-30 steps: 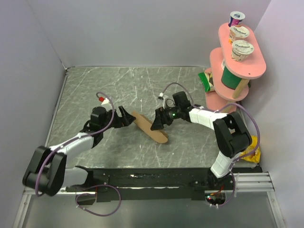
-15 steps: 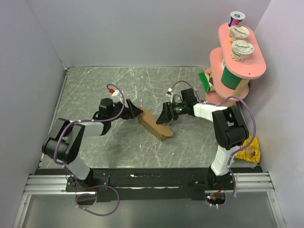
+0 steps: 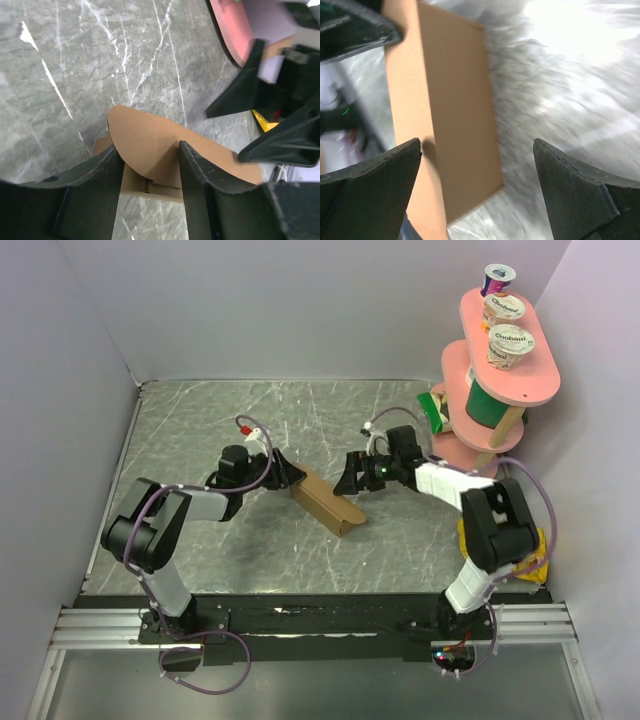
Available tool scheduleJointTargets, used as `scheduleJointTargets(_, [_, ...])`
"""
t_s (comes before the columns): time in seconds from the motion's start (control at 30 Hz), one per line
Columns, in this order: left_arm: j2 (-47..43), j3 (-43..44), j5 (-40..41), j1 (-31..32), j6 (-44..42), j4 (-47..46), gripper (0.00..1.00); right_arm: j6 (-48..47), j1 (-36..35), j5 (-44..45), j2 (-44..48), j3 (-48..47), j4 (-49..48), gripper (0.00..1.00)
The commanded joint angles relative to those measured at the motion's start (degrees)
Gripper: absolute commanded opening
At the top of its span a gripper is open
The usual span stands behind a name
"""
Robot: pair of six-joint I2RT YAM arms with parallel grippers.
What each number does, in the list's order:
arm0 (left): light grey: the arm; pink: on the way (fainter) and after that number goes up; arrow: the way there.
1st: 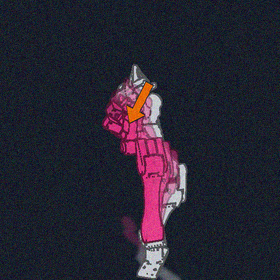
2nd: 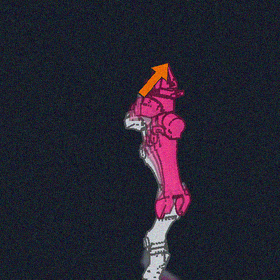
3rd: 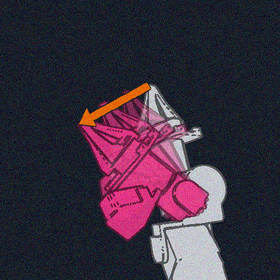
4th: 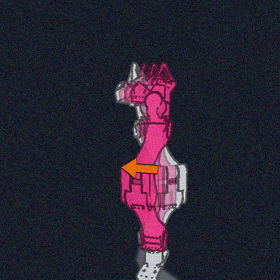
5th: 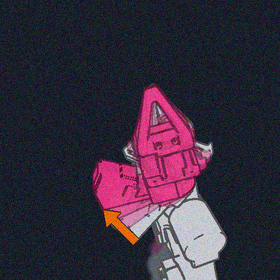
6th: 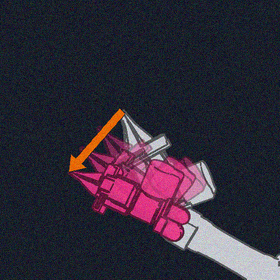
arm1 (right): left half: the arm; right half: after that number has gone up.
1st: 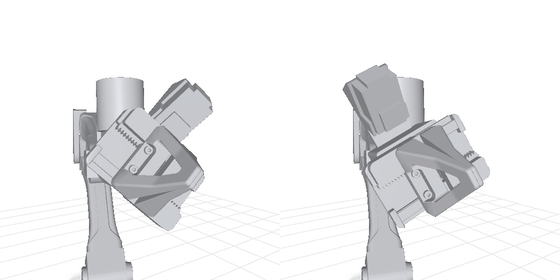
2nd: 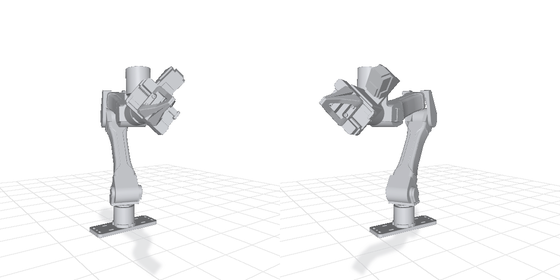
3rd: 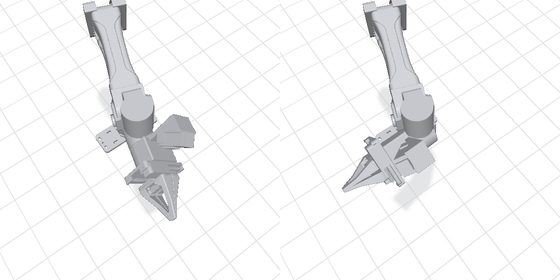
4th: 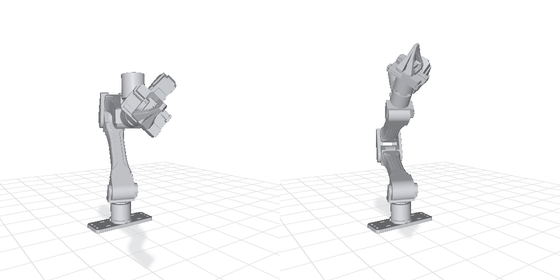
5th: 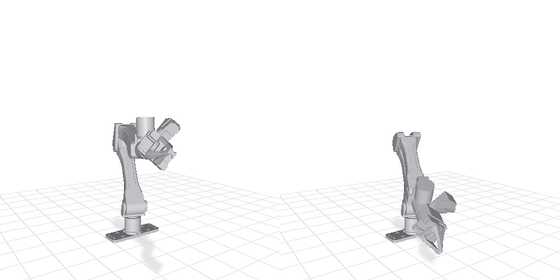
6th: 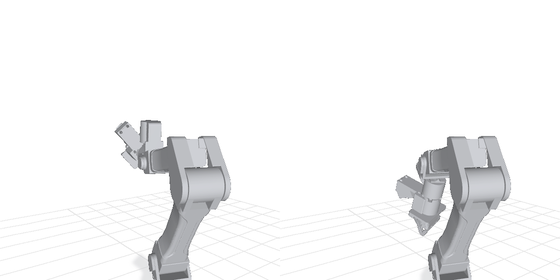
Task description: Fold the paper box
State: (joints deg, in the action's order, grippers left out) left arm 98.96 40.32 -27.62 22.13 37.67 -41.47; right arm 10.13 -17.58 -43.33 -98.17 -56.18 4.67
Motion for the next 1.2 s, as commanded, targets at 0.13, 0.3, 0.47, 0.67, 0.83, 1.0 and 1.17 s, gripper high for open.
scheduleJointTargets(0.13, [-6.8,-4.3,7.5,2.2,2.1,1.1,0.51,6.1,-0.4,27.3,19.6,5.4,2.3,0.99])
scheduleJointTargets(0.3, [-9.2,-5.6,10.5,4.4,3.8,3.1,0.51,10.1,-1.3,26.8,24.9,7.3,8.7,0.98])
scheduleJointTargets(0.47, [-9.8,-5.5,13.3,5.6,5.0,4.6,0.49,16.6,-1.3,23.6,32.0,11.6,9.7,0.95])
scheduleJointTargets(0.67, [-10.8,-5.4,15.4,7.0,5.2,6.8,0.48,22.5,-1.7,18.7,35.1,17.1,8.5,0.93])
scheduleJointTargets(0.83, [-12.2,-5.4,16.2,7.8,5.7,7.7,0.52,26.4,-3.4,17.8,36.6,19.3,5.9,0.93])
scheduleJointTargets(1.0, [-12.7,-5.3,16.2,8.3,6.3,8.0,0.53,28.4,-3.9,17.3,36.8,20.6,4.0,0.93])
scheduleJointTargets(1.17, [-13.0,-5.0,16.2,9.1,6.1,9.0,0.53,29.6,-4.0,15.7,35.4,20.6,2.8,0.93])
